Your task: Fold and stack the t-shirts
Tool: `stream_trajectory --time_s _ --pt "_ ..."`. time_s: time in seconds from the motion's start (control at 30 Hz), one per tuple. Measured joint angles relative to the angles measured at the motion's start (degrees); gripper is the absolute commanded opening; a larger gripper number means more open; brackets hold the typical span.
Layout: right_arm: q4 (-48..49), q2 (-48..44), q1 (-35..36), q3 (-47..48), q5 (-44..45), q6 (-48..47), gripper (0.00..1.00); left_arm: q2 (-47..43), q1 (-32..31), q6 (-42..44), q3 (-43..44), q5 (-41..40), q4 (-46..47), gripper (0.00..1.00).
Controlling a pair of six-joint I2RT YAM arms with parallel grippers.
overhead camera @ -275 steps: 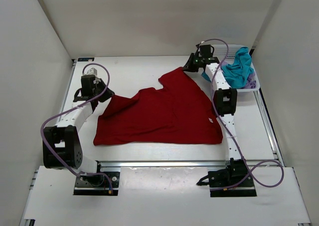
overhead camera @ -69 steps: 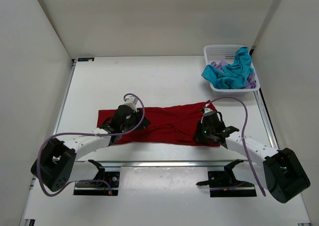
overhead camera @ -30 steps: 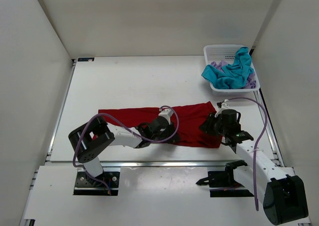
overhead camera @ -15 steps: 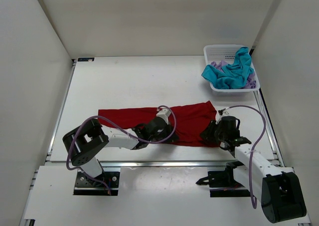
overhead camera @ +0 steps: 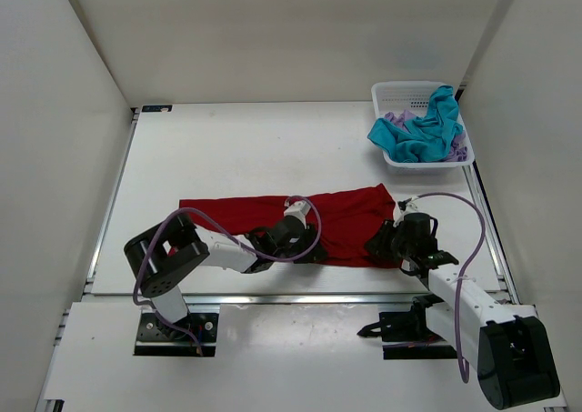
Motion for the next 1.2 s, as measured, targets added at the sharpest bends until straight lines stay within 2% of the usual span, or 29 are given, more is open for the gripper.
stream_trajectory --time_s 0.17,0.37,0.47,0.57,0.83,0.87,0.97,1.07,1.13,1.2 --pt "0.0 -0.5 0.0 -0.2 -0.2 0.0 0.21 1.3 0.3 -1.3 0.1 0.1 1.8 0.42" --pt "0.5 -0.9 -0.1 -0.9 -0.3 0.0 0.21 1.9 0.2 -2.2 0.5 0.2 2.5 0.12" --pt "0.7 -1.4 -0.3 -1.2 -0.3 0.0 0.22 1.9 0.2 -2.6 0.4 0.4 2.7 0.04" --pt "0.7 -1.7 -1.0 -1.5 -0.3 0.0 0.21 1.8 0.2 -2.9 0.3 0.7 3.0 0.00" --pt "0.4 -2.3 -1.7 -1.7 -0.2 0.0 0.20 -2.8 0.3 -4.4 -5.0 1.9 4.7 0.00" --pt "0.3 -2.6 -1.7 -1.8 -0.2 0.0 0.20 -3.4 0.5 -4.6 -5.7 2.1 5.1 0.00" --pt "0.2 -3.0 -1.7 -2.0 -0.2 0.0 0.20 -4.2 1.2 -5.1 -7.4 2.9 5.7 0.13" --pt "0.2 -2.9 -1.7 -2.0 -0.2 0.0 0.23 -3.5 1.7 -5.5 -7.7 4.1 6.2 0.34" --pt "0.1 -2.9 -1.7 -1.9 -0.5 0.0 0.28 -3.2 1.9 -5.9 -7.8 4.9 6.5 0.43" --pt "-0.8 -3.1 -1.6 -1.2 -0.7 0.2 0.30 -3.2 2.0 -5.8 -8.0 5.1 6.8 0.46"
